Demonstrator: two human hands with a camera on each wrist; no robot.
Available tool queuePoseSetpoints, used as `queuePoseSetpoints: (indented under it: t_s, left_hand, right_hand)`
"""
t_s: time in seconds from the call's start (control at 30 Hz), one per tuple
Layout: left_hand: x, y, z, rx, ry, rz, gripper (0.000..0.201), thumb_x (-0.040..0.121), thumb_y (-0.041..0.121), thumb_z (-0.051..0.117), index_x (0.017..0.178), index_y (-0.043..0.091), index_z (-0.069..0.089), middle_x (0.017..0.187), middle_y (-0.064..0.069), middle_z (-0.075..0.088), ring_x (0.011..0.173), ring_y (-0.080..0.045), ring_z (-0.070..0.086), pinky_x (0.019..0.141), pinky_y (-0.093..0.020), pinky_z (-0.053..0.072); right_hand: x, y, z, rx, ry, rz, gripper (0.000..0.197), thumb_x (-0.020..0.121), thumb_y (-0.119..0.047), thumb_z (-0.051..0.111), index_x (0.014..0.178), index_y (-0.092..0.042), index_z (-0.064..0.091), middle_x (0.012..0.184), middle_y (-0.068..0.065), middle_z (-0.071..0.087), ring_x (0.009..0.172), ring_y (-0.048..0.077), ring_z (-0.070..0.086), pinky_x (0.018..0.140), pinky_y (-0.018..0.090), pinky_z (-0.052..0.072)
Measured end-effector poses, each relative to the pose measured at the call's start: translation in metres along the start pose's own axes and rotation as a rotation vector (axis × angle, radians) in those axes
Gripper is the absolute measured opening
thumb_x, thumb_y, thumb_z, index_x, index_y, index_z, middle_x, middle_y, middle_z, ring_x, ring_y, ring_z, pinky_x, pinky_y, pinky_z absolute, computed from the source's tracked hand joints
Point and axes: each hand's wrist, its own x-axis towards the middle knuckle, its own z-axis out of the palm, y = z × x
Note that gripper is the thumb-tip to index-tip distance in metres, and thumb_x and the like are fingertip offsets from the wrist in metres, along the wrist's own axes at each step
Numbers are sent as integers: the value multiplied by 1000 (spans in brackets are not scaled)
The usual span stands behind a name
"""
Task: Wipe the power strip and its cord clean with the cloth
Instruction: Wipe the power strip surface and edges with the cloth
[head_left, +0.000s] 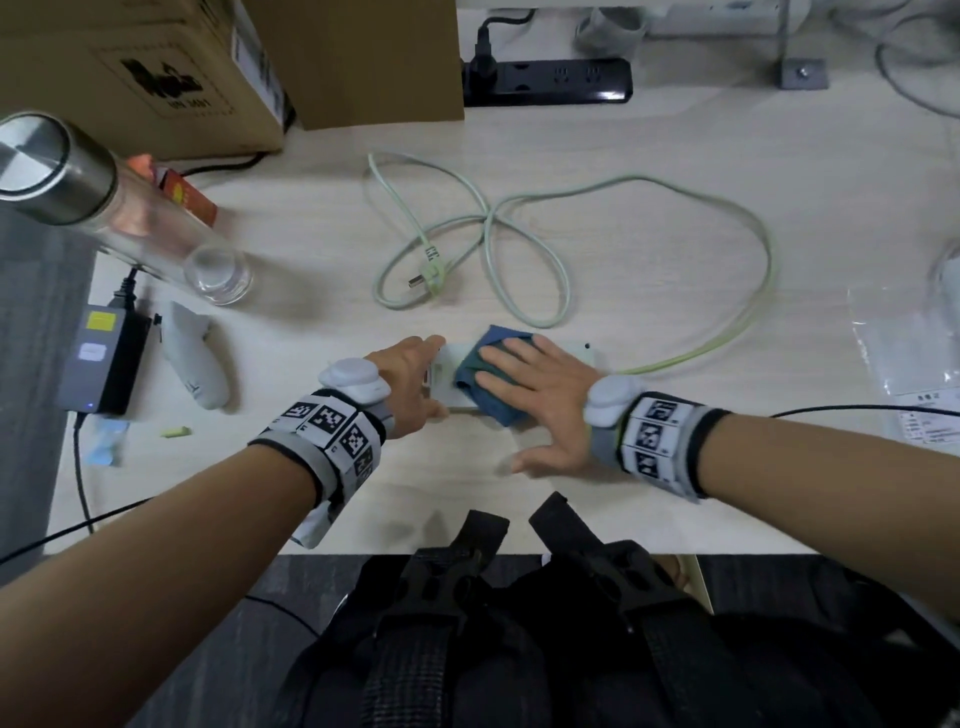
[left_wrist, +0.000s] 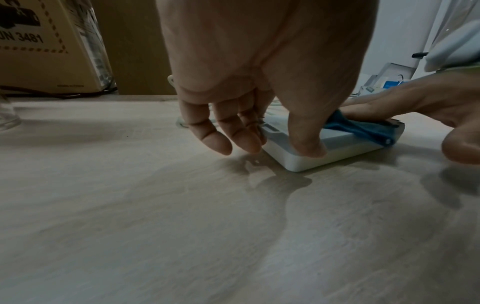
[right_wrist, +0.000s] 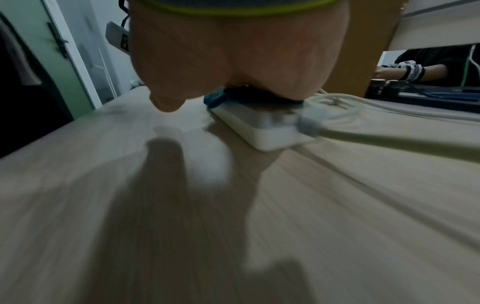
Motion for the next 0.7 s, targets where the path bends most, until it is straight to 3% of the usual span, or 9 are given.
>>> queuePoseSetpoints:
  t_s: [0.13,0.23,0.3,0.37,0.47,0.53,0.63,0.7]
  left_hand:
    - [3,-1,-4,23,-34,-3,52,76,40,68,118,28,41,107,4,53,89,-25,60,77,-40,52]
    - [2,-2,-7,28,-50,5,51,75,46,69,115,30,42,106,4,54,87,-24,59,77,-41,53]
    - [1,-1,-7,39,-43,-1,54,73,50,71,114,31,42,110,4,55,88,-25,59,78,-42,52]
    - [-3,0,-7,65,-34,-23,69,75,51,70,131,29,35,124,3,52,101,-27,59,84,-42,50]
    - [-6,3,-9,143,-46,0,83,81,53,64,145,24,20,139,2,42,112,-27,55,88,-43,49]
    - [-6,6,-14,239,-74,36,81,80,58,61,142,19,25,137,-1,39,109,-27,55,85,-43,50]
    - [-5,13,-21,382,-48,97,82,64,69,68,121,18,39,121,0,37,98,-24,51,75,-43,51]
    - [-4,13,-19,360,-30,109,84,61,66,74,121,17,42,121,0,36,101,-23,49,79,-42,51]
  right_hand:
    - [53,-31,2,-52,18,-63,103,72,-86,33,150,-20,22,158,5,17,145,30,9,117,49,7]
    - [47,-24,-1,20,14,-55,88,80,-75,34,148,-19,30,156,3,24,145,27,16,118,46,8]
    - [29,-10,-1,38,30,-62,70,88,-60,35,143,-17,41,151,5,36,140,29,30,115,49,20]
    - [5,11,1,-1,47,-78,56,90,-45,36,135,-15,53,143,7,48,130,33,45,106,53,36]
    - [-26,39,0,-16,125,-94,47,90,-34,44,123,-8,63,131,13,58,119,38,55,98,53,43]
    - [-35,45,-3,-26,158,-94,41,88,-28,54,119,-4,65,128,17,59,116,39,55,99,53,43]
    - [-32,42,-4,-51,148,-69,43,78,-22,72,116,-2,66,125,18,61,114,41,57,98,54,43]
    - [-31,40,-2,-36,147,-43,48,72,-17,80,116,-1,66,126,18,61,114,41,57,95,54,46]
